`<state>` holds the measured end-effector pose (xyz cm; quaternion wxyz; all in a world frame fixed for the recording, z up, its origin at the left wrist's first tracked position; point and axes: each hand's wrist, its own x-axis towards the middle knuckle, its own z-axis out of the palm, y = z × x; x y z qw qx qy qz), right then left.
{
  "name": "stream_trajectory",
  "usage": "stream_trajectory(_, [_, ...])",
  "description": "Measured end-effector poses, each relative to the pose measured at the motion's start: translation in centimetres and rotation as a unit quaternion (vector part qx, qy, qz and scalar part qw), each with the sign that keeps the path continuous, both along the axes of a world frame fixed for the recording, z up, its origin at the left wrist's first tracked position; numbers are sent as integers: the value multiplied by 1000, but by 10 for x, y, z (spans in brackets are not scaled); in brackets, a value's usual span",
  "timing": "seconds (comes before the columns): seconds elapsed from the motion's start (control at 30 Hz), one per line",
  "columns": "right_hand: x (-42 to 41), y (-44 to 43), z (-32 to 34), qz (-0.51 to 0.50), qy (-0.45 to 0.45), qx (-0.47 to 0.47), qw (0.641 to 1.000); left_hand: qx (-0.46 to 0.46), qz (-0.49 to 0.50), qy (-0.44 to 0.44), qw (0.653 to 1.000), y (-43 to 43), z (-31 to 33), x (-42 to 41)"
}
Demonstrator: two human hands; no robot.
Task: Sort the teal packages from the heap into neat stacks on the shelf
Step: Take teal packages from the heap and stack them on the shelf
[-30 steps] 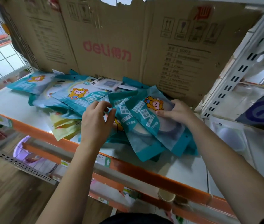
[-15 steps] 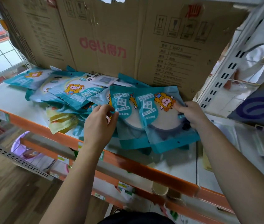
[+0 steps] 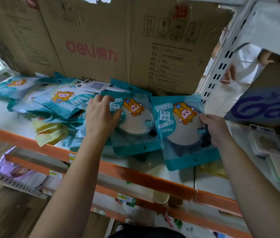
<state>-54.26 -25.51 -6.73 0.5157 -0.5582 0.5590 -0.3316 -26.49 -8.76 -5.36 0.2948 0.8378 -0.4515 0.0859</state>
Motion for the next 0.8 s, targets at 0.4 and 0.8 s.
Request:
stream_trajectory(0.4, [2, 11, -4, -33, -7, 8, 999, 183, -127, 21, 975, -68, -14, 42])
stream_trajectory(0.8, [12, 29, -4, -103, -40, 6, 994, 163, -146, 121, 968, -73, 5, 63])
